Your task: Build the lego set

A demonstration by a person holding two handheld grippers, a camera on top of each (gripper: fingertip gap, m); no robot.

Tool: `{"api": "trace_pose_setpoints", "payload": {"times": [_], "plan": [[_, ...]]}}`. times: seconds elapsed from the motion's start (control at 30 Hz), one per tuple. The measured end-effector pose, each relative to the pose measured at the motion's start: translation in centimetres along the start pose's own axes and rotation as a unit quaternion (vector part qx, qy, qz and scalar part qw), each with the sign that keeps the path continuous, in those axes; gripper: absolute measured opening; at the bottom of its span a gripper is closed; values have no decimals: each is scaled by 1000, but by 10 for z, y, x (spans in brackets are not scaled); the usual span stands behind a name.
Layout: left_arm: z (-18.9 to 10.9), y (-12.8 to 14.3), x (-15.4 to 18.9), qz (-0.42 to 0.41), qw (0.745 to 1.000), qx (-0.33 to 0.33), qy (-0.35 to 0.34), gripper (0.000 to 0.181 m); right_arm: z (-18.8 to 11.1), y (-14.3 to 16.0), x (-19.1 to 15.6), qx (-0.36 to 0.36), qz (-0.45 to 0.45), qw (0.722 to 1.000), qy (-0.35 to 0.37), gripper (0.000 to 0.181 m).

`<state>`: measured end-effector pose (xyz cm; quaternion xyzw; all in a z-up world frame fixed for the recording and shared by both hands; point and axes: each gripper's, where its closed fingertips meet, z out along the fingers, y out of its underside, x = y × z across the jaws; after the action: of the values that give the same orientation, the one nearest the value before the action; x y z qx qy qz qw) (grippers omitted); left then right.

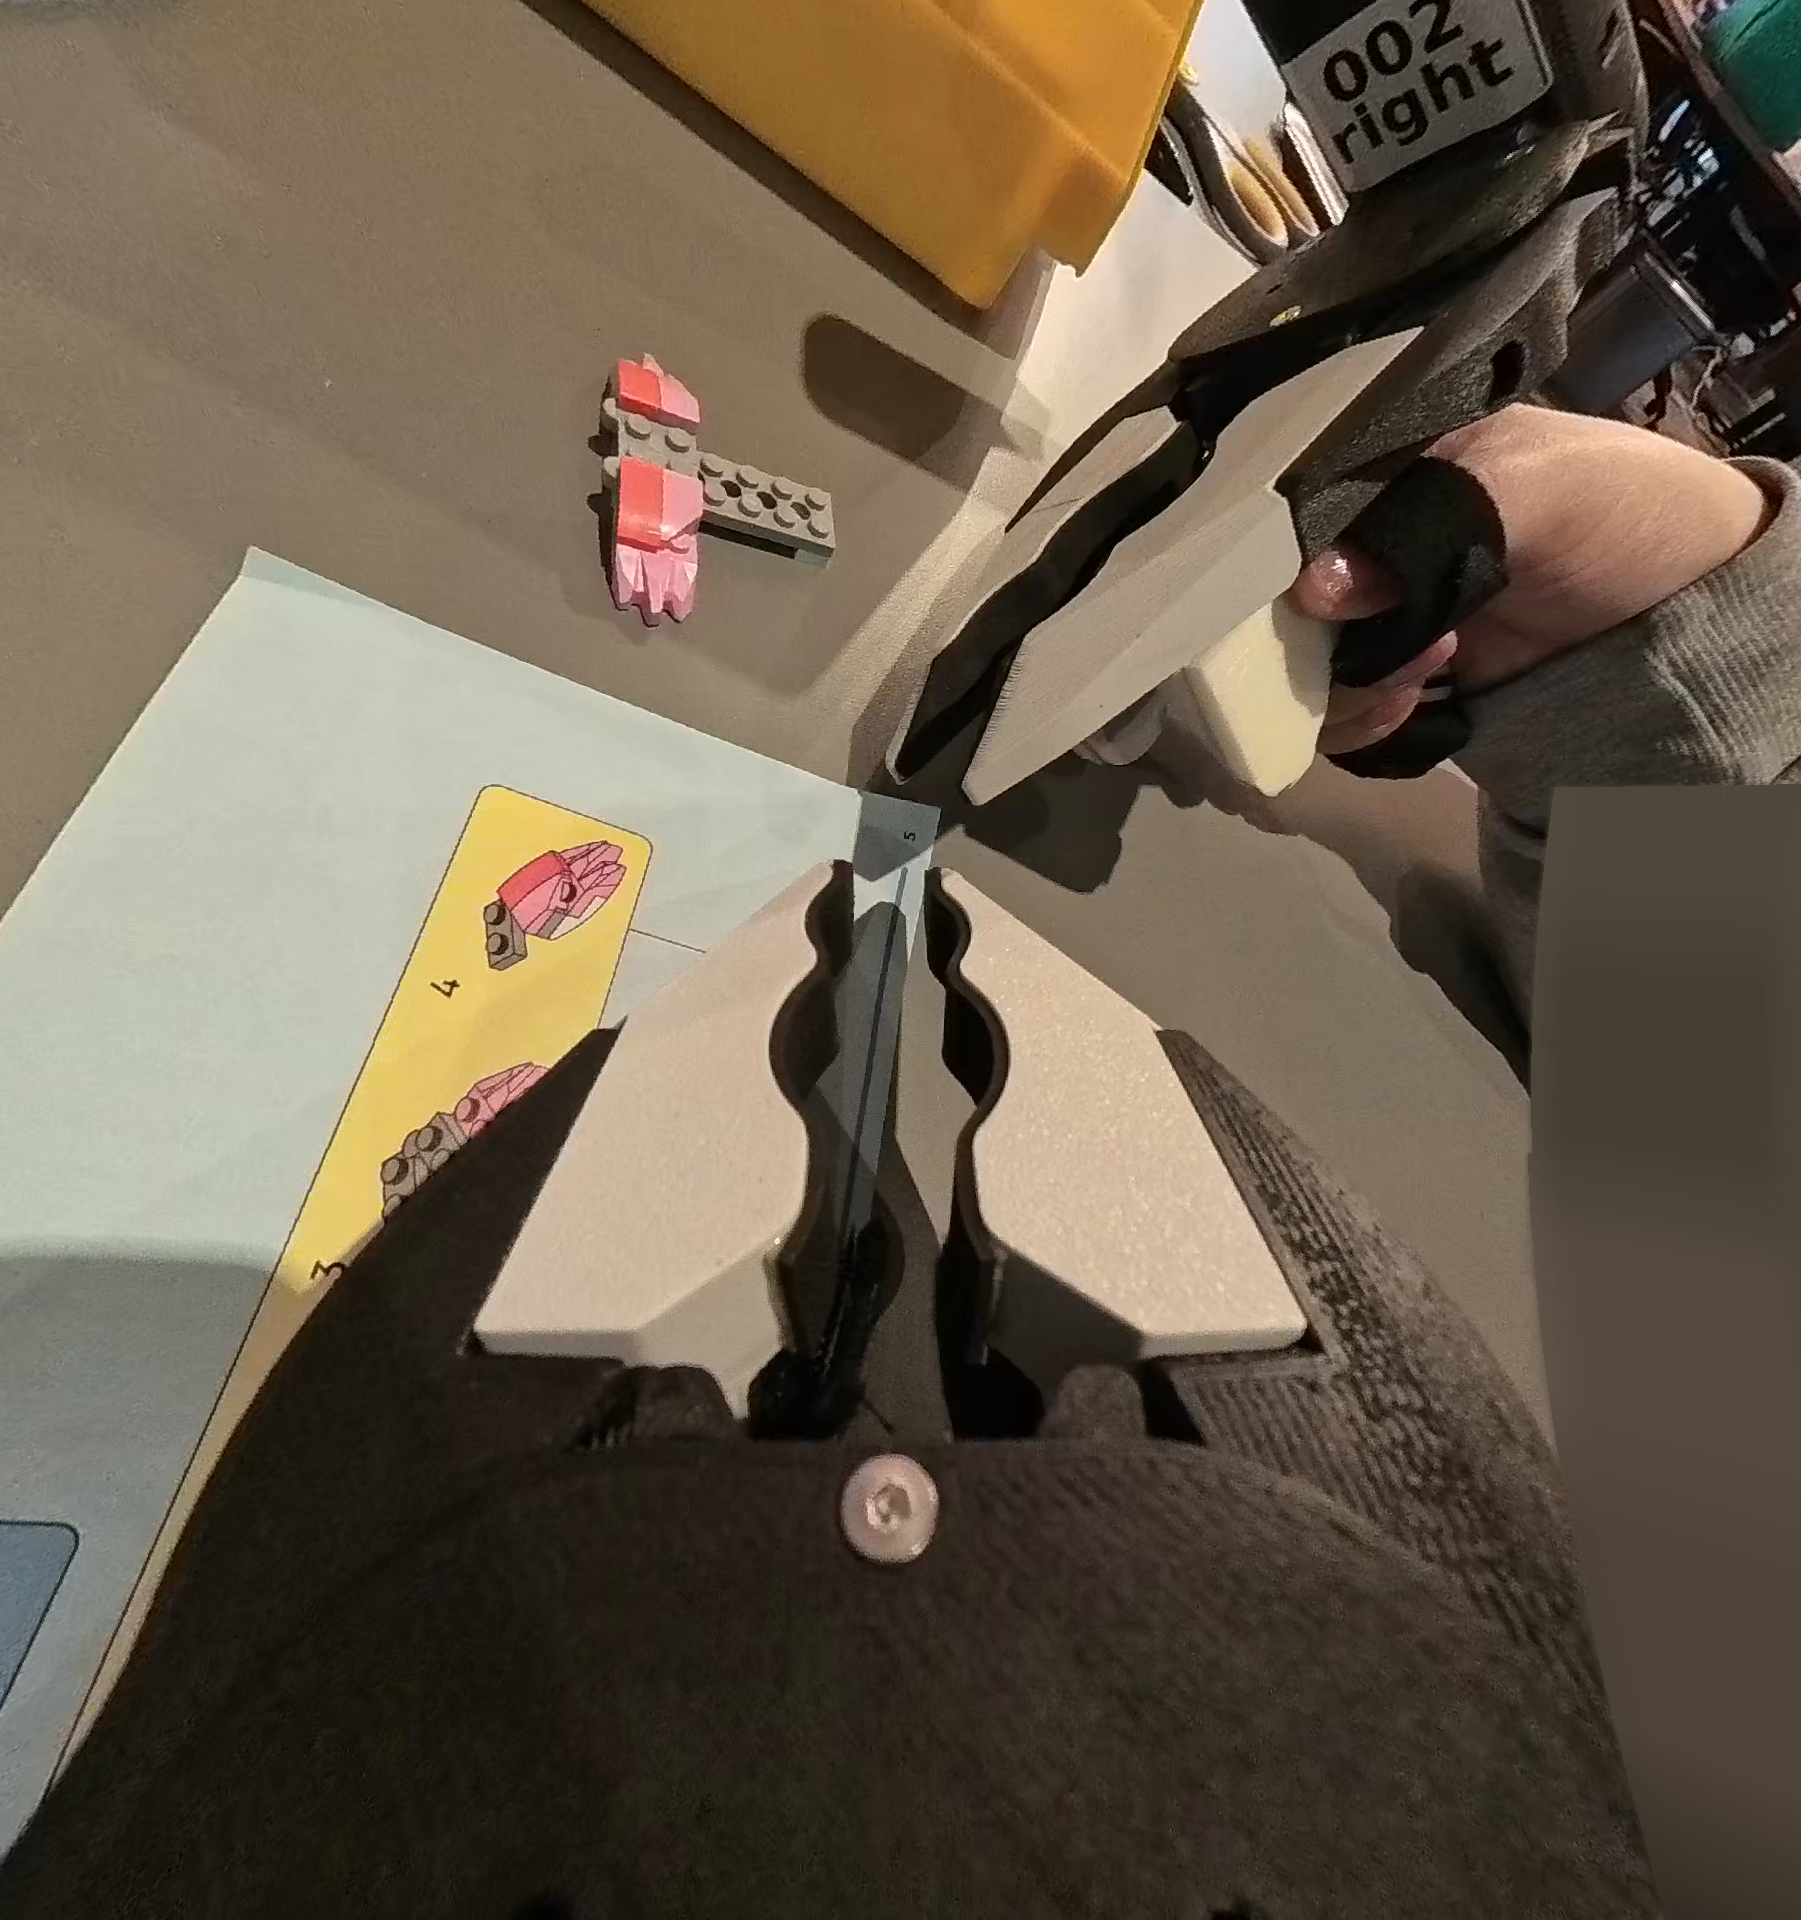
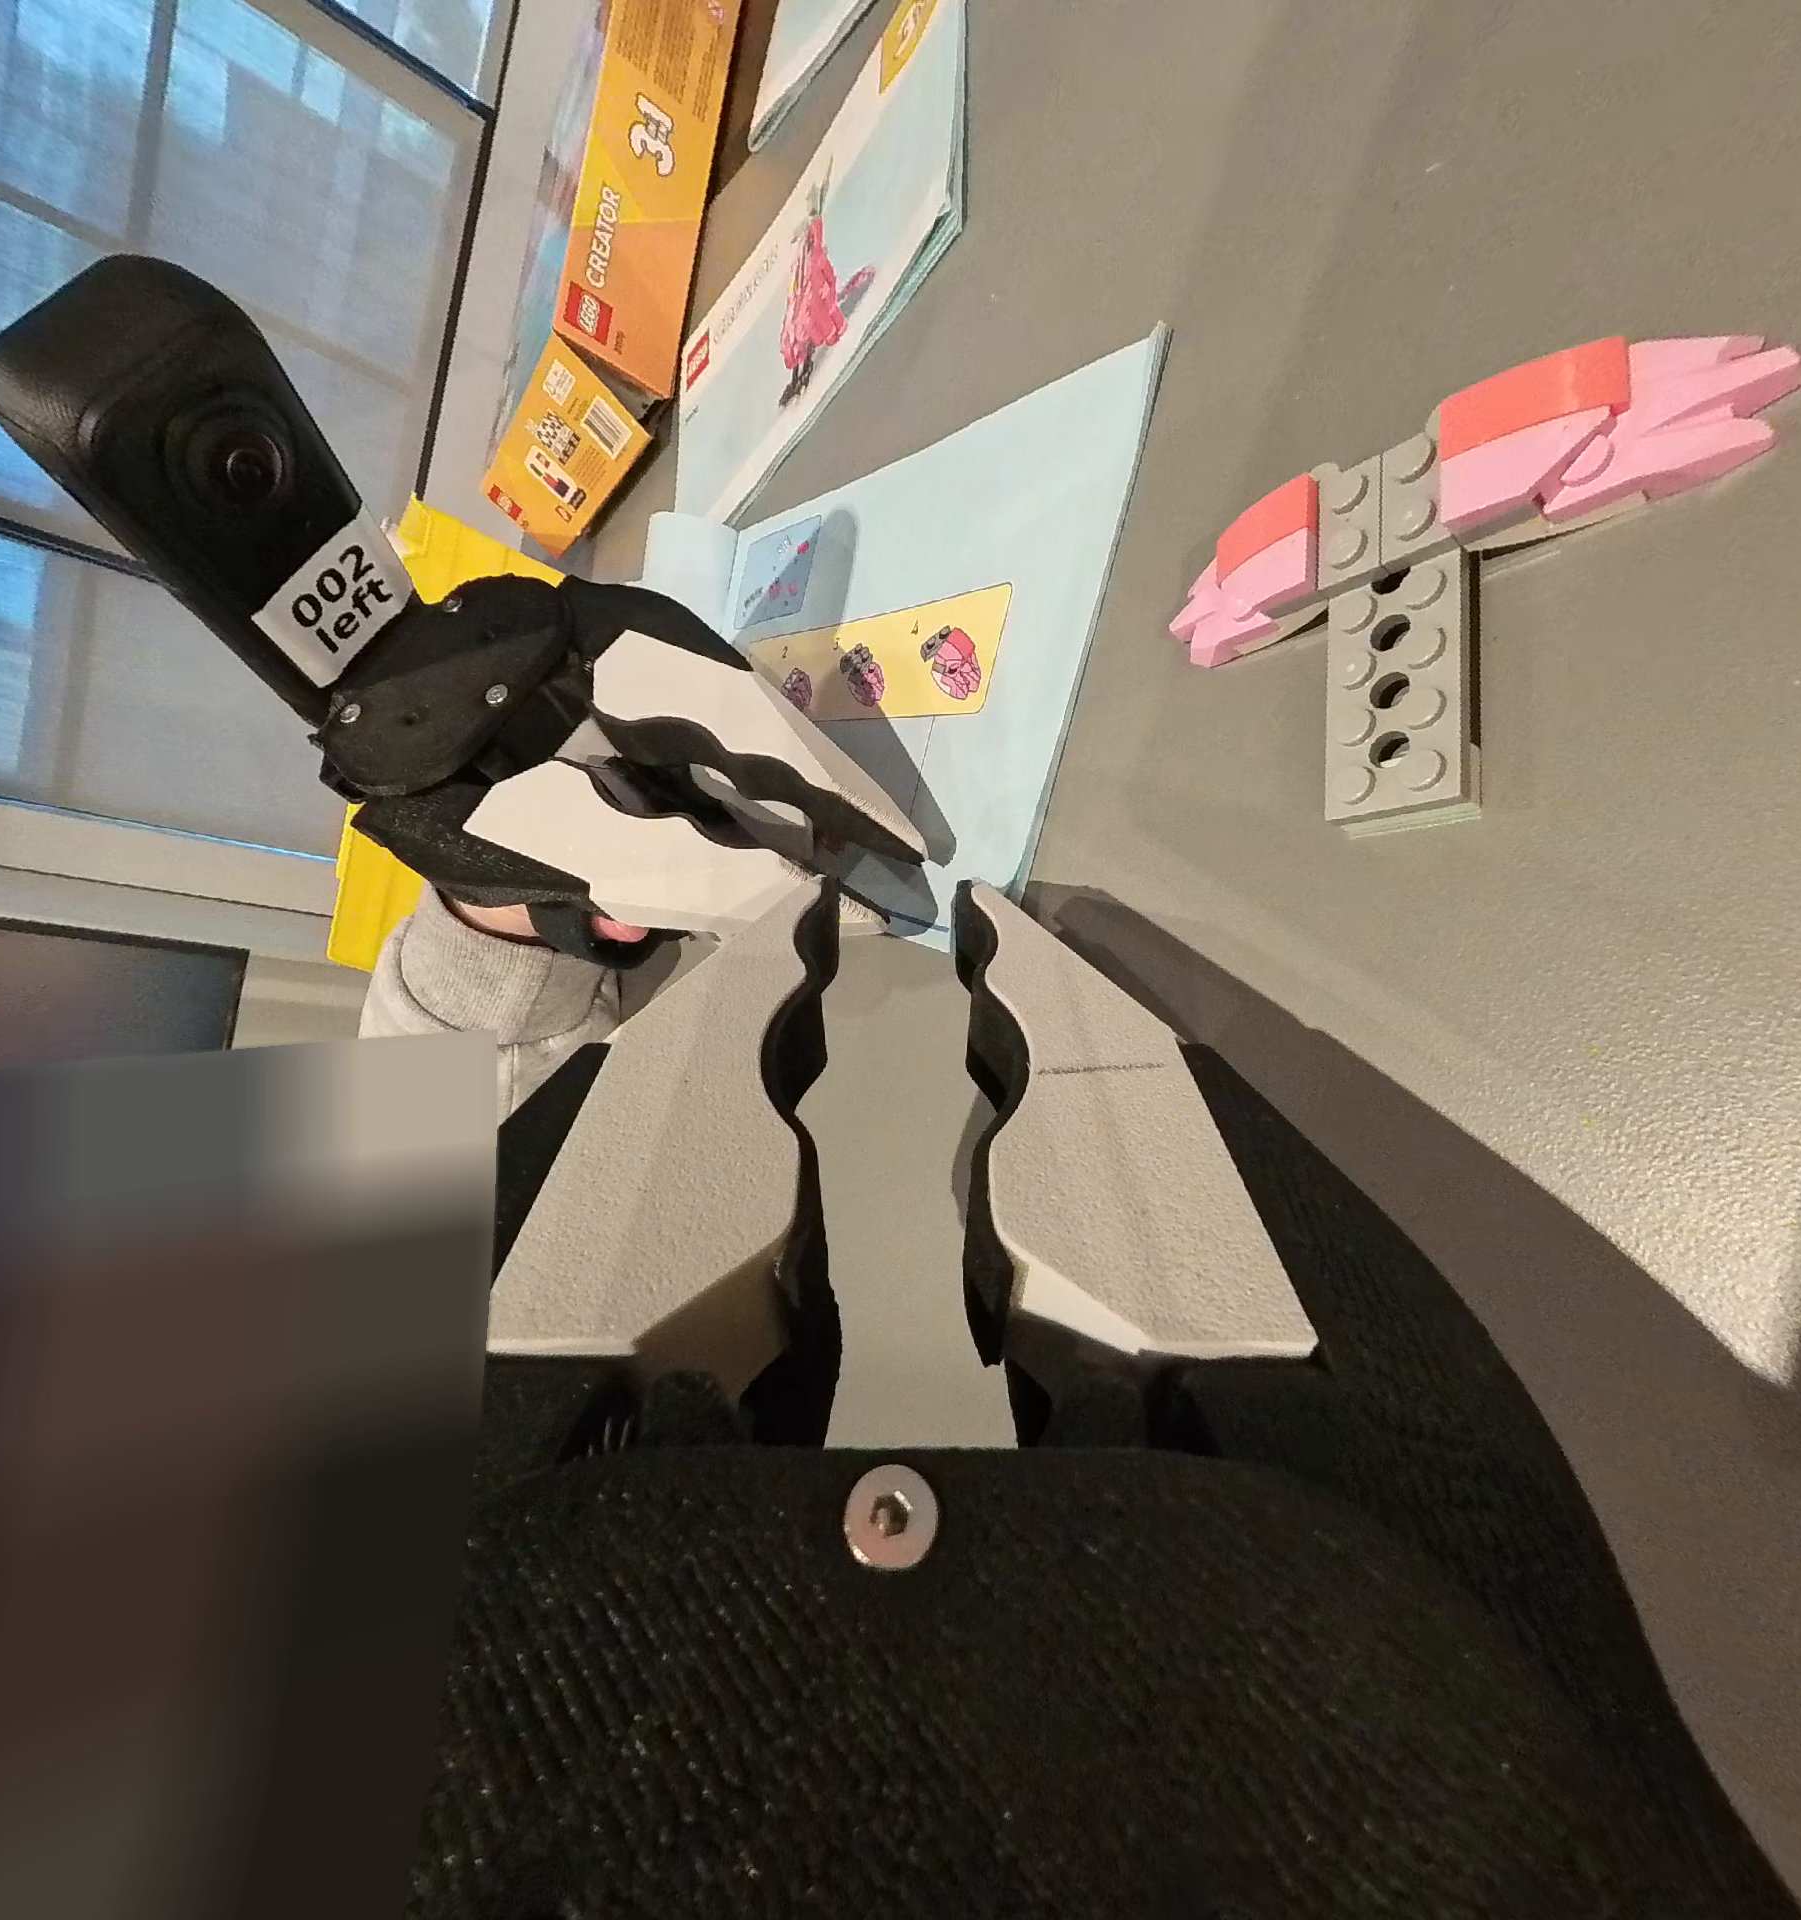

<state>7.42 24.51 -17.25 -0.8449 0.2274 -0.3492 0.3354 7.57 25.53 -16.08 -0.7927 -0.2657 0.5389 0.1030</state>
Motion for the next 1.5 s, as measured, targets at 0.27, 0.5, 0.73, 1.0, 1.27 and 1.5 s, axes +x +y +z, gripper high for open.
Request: {"api": "trace_pose_setpoints", "payload": {"times": [0.27, 0.5, 0.73, 1.0, 1.27, 1.5], "plan": [[0, 0, 2, 6, 1000, 0, 0, 15, -3, -20, -15, 53, -68, 996, -11, 21], [-40, -27, 13, 39, 984, 131, -113, 40, -21, -57, -33, 174, -265, 942, 110, 31], [-124, 13, 14, -28, 939, 174, -296, 104, -9, -12, -42, 183, -317, 904, 221, 75], [-187, 70, 14, -78, 898, 184, -392, 108, 31, 30, -63, 153, -341, 895, 244, 88], [-209, 86, 7, -80, 878, 196, -429, 107, 67, 47, -86, 134, -405, 874, 233, 82], [-212, 100, 3, -66, 867, 208, -447, 98, 57, 40, -92, 169, -435, 850, 244, 71]]}}
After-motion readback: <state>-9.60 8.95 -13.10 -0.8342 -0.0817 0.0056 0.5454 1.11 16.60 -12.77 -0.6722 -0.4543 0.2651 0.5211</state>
